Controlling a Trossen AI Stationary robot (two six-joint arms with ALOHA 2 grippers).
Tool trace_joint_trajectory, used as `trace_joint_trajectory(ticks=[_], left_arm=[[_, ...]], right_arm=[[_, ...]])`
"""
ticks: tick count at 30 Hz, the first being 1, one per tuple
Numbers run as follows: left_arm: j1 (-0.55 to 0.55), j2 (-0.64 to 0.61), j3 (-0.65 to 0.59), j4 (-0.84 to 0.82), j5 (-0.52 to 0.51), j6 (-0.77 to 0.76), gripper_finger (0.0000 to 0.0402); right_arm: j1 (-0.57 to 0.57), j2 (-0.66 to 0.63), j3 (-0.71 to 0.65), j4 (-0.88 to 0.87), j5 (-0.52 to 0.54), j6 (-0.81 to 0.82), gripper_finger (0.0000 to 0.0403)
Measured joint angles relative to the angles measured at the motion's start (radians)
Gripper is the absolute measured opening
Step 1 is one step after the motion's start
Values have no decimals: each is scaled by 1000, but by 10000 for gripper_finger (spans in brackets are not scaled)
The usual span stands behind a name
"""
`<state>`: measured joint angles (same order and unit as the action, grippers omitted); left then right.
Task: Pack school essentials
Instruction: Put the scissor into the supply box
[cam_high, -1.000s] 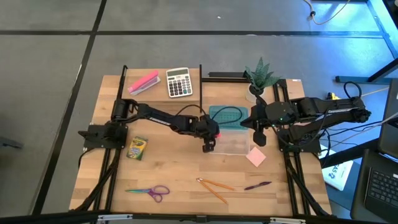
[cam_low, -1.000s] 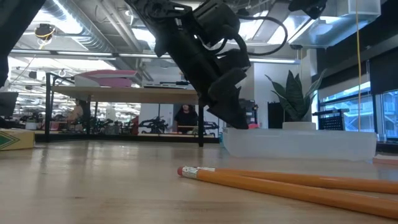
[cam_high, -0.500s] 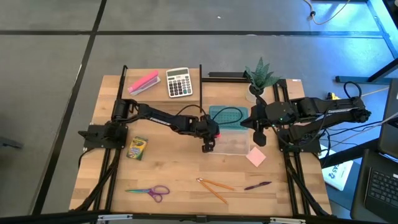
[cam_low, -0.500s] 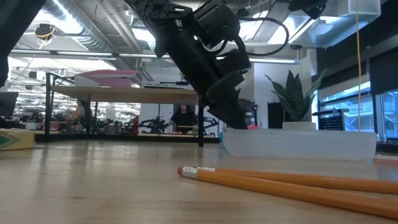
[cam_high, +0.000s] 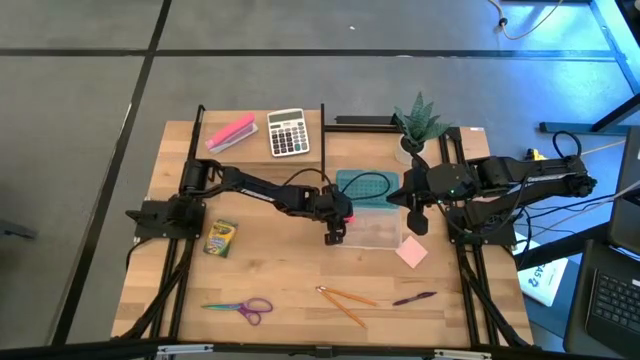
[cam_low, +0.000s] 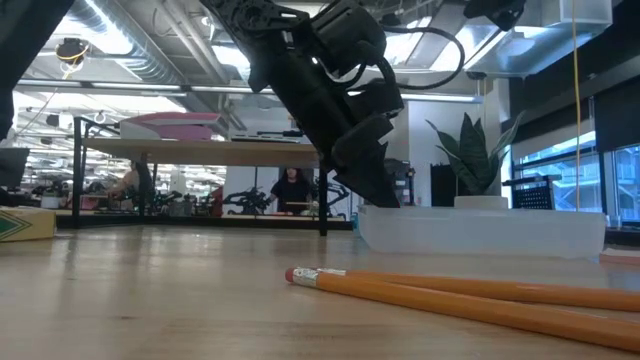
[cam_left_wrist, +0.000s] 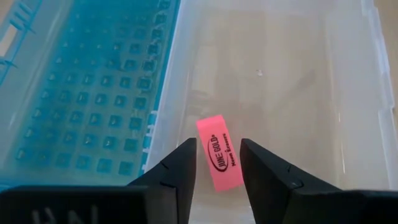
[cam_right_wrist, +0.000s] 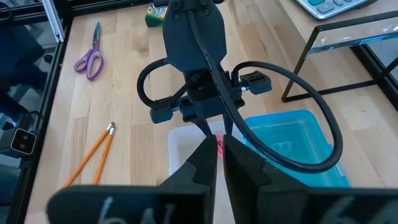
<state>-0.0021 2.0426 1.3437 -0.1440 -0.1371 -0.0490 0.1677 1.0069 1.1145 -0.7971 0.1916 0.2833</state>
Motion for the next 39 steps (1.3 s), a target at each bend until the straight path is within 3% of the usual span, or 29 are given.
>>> trace_joint_trajectory(ticks=[5,10,19,26,35,39], left_arm=[[0,-14,0,-5,0,-10,115],[0,-87,0,-96,0,-112,115],[-6,-260,1,-418,1,-335,115],[-35,-394,1,-687,0,-551,115],[-158,-497,0,-974,4,-792,115],[-219,-519,0,-1021,99,-814,114]], right_arm=[[0,0,0,0,-1,0,30],[0,0,0,0,-2,0,30],[0,0,0,15,-9,-6,30],[0,-1,0,24,-98,-53,30],[0,2,0,23,-133,-79,30],[0,2,0,23,-133,-86,30]])
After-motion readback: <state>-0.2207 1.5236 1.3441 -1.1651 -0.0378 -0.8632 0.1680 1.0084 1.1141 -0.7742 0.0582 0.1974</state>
